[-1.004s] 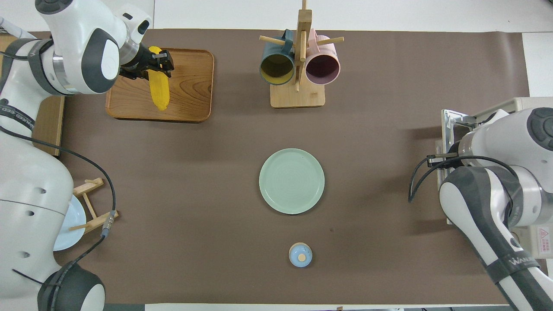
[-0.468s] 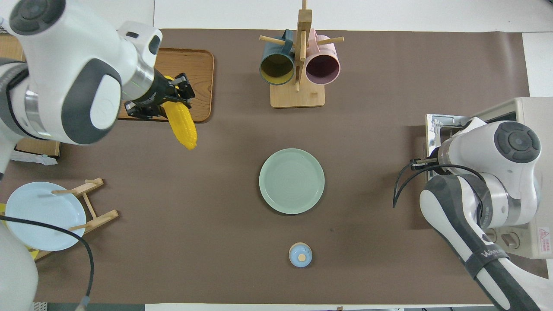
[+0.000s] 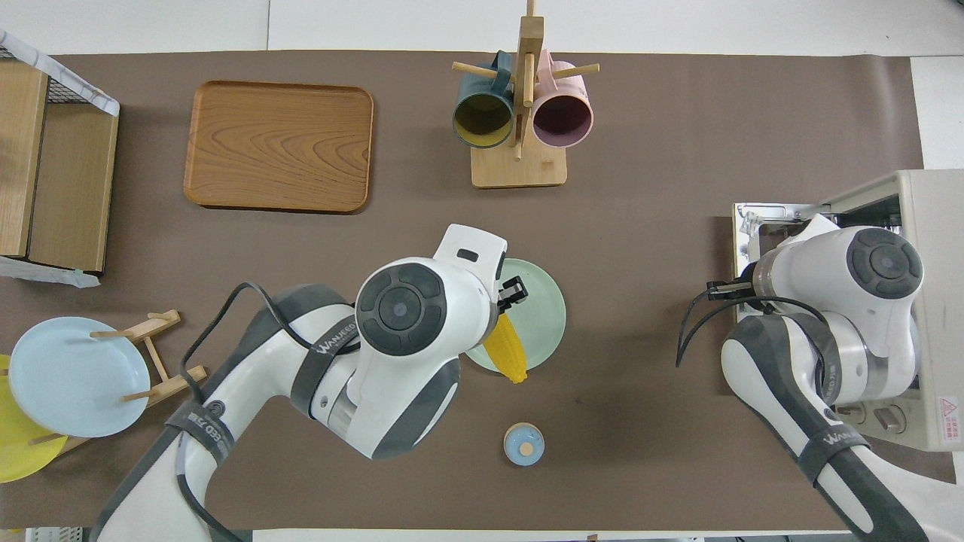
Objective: Put corn in oven
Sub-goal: 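Lower the corn onto the green plate while the right gripper opens the oven door, then release the corn and withdraw the left gripper while the right gripper reaches the plate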
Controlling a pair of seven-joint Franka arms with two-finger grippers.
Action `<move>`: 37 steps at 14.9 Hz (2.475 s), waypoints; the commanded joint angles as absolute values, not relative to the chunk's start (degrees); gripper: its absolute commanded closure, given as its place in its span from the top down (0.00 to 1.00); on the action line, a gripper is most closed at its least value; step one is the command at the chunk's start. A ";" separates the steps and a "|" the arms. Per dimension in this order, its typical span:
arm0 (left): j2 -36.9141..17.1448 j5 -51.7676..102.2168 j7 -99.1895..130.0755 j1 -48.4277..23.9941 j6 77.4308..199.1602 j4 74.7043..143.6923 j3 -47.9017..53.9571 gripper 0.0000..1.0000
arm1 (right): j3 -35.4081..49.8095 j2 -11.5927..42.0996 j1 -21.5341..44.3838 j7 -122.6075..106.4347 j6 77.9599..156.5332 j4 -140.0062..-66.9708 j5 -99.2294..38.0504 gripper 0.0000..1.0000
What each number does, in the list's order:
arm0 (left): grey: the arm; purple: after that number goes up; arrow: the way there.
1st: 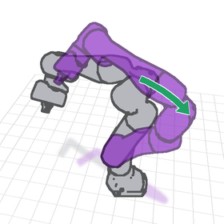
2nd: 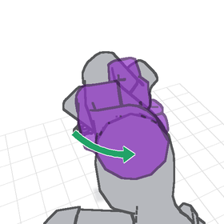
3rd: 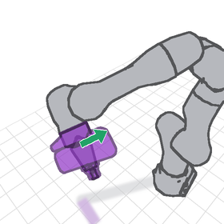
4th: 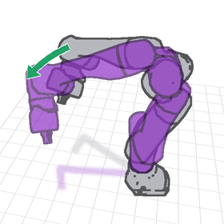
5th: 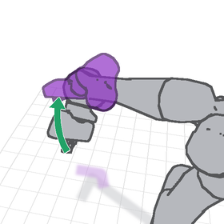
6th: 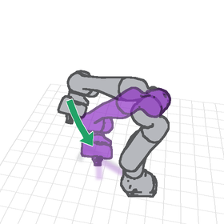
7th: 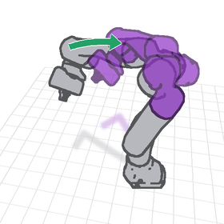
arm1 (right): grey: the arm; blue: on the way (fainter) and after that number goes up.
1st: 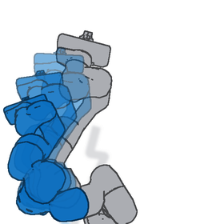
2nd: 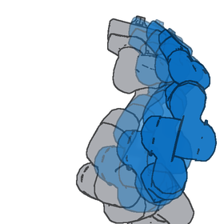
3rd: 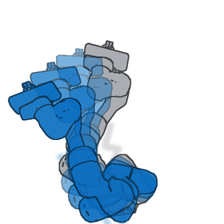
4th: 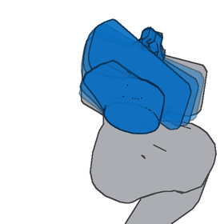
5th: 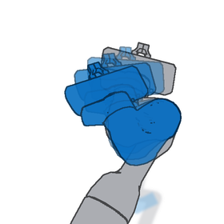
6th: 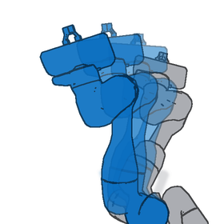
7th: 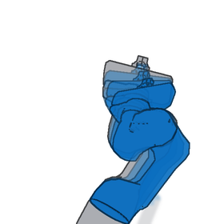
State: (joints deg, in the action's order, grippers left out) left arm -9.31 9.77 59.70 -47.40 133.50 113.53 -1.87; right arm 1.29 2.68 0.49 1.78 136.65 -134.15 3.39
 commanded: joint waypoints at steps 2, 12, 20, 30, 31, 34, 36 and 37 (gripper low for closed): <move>-11.77 11.16 52.85 -48.52 141.49 115.84 -3.08 0.00 | 0.97 2.63 0.35 3.25 137.29 -135.62 3.08 0.00; -17.14 10.99 45.71 -51.50 145.90 115.93 -3.25 0.00 | 1.05 4.22 6.15 5.98 133.95 -129.83 -3.52 0.02; -17.14 10.99 45.53 -50.89 145.90 115.84 -3.25 0.57 | 1.14 4.13 6.68 6.06 133.86 -128.58 -3.60 1.00; -11.36 10.99 45.18 -44.49 135.82 115.05 -3.43 1.00 | 1.23 4.13 8.34 6.15 134.12 -127.18 -3.60 1.00; -9.86 10.99 44.65 -42.82 133.70 114.61 -3.51 1.00 | 1.23 4.39 8.61 6.24 133.34 -126.13 -3.60 1.00; -7.74 10.46 39.49 -36.31 122.30 110.23 -3.60 1.00 | 1.23 5.53 10.89 7.98 128.34 -120.87 -3.60 1.00; -7.47 8.98 35.79 -31.15 115.61 106.28 -3.61 1.00 | 1.23 7.11 14.56 13.07 123.43 -115.52 -3.43 1.00; -7.38 7.31 34.81 -28.33 112.27 103.82 -3.52 1.00 | 1.23 7.82 17.11 16.49 120.70 -112.27 -2.82 1.00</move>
State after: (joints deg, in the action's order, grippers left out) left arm -7.17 9.37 37.71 -33.14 118.80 108.30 -4.09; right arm 1.25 4.66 12.97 11.10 125.95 -119.76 -2.25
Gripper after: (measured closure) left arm 0.000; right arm 0.000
